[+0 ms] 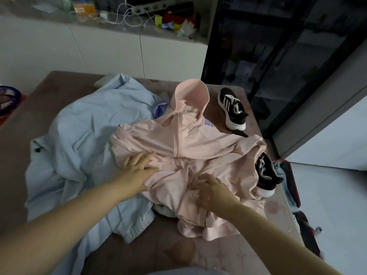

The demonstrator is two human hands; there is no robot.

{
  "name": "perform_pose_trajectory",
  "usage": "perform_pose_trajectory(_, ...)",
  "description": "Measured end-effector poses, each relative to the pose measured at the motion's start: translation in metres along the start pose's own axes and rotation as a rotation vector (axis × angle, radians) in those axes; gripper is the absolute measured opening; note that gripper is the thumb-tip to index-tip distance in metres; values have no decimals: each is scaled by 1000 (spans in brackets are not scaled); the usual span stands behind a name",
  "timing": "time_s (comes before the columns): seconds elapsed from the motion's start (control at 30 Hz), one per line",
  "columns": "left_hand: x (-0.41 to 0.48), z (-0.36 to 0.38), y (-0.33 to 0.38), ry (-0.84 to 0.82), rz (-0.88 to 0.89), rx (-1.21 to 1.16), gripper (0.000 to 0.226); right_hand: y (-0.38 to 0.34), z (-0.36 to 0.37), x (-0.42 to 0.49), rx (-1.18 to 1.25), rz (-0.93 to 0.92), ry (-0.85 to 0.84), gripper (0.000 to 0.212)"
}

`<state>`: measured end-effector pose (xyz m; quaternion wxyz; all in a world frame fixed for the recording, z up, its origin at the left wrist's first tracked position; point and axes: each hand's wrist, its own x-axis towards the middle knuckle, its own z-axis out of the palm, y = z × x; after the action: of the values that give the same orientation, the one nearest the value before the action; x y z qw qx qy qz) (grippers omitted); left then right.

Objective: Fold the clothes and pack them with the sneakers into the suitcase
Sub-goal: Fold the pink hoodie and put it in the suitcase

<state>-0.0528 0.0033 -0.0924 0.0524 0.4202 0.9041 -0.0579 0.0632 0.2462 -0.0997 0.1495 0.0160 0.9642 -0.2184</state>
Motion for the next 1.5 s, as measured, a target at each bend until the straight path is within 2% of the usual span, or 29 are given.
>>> perform_pose_trajectory(0.07,1,9,0,44,-13,-1,72,5,-7,4,77,23,62,28)
perform_pose_trajectory(0.13,2,17,12,103,22,34,44,14,-28,5,141,76,151,18)
perform_pose_trajectory(0.17,3,21,19,187,62,50,27,20,-44,4,158,135,246,15)
perform_pose_trajectory(0.2,3,23,25,241,88,52,15,28,-62,3,153,209,370,15)
perform_pose_trajectory(0.27,5,18,29,240,63,-47,11,45,-100,-2,87,328,632,19)
perform_pose_trajectory(0.33,3,12,20,319,29,-197,10,60,-126,-8,34,411,762,24)
perform_pose_trajectory(0.4,-3,-6,2,335,14,-532,14,65,-128,-12,-21,411,745,33)
perform_pose_trajectory(0.47,-11,-28,-27,205,-67,-875,8,61,-107,-17,-102,267,692,38)
perform_pose_trajectory(0.5,-18,-38,-44,151,-149,-1005,20,55,-90,-22,-110,166,619,36)
perform_pose_trajectory(0.57,-37,-58,-83,144,-224,-1024,25,41,-48,-35,-65,-2,328,30)
perform_pose_trajectory(0.63,-50,-70,-108,160,-328,-1014,29,33,-6,-47,-93,-16,25,53)
perform_pose_trajectory(0.7,-66,-49,-144,225,-487,-1003,16,39,25,-53,-124,44,-103,74)
perform_pose_trajectory(0.73,-75,8,-206,253,-655,-916,6,42,34,-54,-120,49,-89,78)
perform_pose_trajectory(0.77,-79,71,-273,261,-777,-890,18,46,39,-54,-118,45,-61,78)
perform_pose_trajectory(0.83,-73,80,-270,346,-864,-853,71,52,42,-56,-89,60,-14,75)
perform_pose_trajectory(0.87,-70,83,-270,445,-814,-761,79,53,41,-57,-31,97,12,73)
perform_pose_trajectory(0.9,-66,87,-265,473,-810,-655,66,56,40,-57,34,158,41,71)
perform_pose_trajectory(0.93,-54,93,-252,487,-786,-573,43,57,36,-59,74,226,72,68)
perform_pose_trajectory(0.97,-33,85,-204,426,-741,-606,26,59,32,-60,88,291,103,61)
perform_pose_trajectory(1.0,-25,4,-92,388,-511,-761,27,59,25,-61,87,329,146,50)
perform_pose_trajectory(1.03,-23,-31,-24,286,-406,-720,32,57,16,-63,92,338,198,36)
perform_pose_trajectory(1.07,-17,-48,18,265,-301,-675,40,54,6,-64,114,320,254,24)
perform_pose_trajectory(1.13,-2,-45,51,95,-57,-701,61,38,-19,-65,198,227,340,17)
perform_pose_trajectory(1.2,12,-47,71,-31,30,-690,76,9,-50,-61,264,84,401,20)
perform_pose_trajectory(1.27,20,-68,84,11,18,-851,70,-18,-78,-54,360,-21,466,23)
perform_pose_trajectory(1.33,25,-86,76,41,-38,-1001,44,-40,-98,-43,490,-89,523,25)
perform_pose_trajectory(1.4,20,-102,51,158,-99,-954,19,-57,-106,-33,649,-163,555,26)
perform_pose_trajectory(1.47,11,-118,13,306,-230,-883,16,-66,-104,-26,740,-234,550,37)
perform_pose_trajectory(1.5,4,-123,-17,376,-321,-879,16,-65,-97,-24,685,-245,526,41)
